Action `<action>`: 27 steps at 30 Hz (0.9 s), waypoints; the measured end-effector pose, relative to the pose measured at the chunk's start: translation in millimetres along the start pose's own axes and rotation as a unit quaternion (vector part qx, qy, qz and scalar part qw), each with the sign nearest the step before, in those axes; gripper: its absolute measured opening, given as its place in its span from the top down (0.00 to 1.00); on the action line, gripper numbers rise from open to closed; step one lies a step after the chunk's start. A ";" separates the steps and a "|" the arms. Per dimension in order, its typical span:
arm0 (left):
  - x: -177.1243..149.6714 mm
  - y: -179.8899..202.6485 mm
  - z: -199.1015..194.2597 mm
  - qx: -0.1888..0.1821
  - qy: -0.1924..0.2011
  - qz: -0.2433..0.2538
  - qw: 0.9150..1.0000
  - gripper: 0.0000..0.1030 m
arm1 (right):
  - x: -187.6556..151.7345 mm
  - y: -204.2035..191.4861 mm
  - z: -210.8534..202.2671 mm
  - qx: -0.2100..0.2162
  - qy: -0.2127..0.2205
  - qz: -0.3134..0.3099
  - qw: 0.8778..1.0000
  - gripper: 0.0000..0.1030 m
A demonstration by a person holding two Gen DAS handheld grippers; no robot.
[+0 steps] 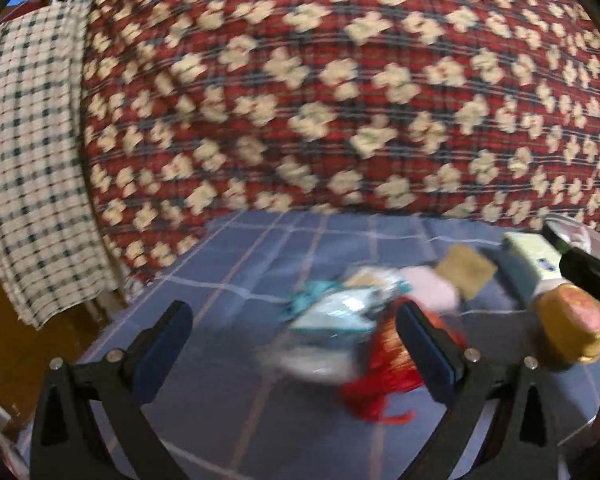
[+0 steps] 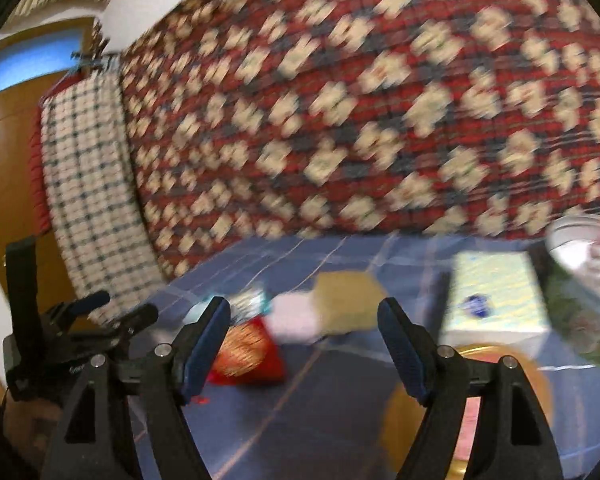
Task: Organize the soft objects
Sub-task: 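Reach the right tool to the red-and-gold pouch and grasp it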
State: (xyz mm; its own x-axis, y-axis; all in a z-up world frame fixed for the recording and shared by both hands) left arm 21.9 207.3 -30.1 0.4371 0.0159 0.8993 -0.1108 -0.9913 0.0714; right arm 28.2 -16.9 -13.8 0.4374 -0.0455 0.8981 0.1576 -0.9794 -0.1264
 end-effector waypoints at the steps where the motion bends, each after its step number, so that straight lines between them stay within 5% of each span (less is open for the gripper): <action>1: -1.5 -6.1 0.0 0.008 -0.005 -0.002 1.000 0.00 | -3.4 -8.5 8.0 0.015 -0.020 -0.004 1.000 0.24; 5: -9.8 -29.5 1.1 0.032 -0.025 -0.018 0.999 0.00 | -19.2 -30.0 41.0 0.057 -0.104 0.003 0.993 0.24; 11: -20.4 -46.6 4.7 -0.001 -0.054 -0.067 0.996 0.00 | -41.8 -49.0 77.8 0.086 -0.189 0.015 0.978 0.24; 27: -28.2 -54.3 14.4 -0.008 -0.089 -0.091 0.992 0.00 | -54.7 -83.6 123.5 0.038 -0.238 -0.089 0.966 0.21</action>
State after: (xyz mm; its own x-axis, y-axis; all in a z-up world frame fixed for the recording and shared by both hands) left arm 28.5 258.7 -65.5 0.6022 0.1689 0.7803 -0.0293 -0.9720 0.2330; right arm 100.4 91.7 -104.4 0.7526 0.2361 0.6147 0.3247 -0.9452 -0.0346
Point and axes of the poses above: each gripper's, at about its wrist camera, not at the fingertips, and z roughly the way its jaws point, y to its right, x to its top, the point moved 6 cm from there along z, roughly the way its jaws point, and after that the axes turned 12 degrees about -x, right-handed, at the moved point
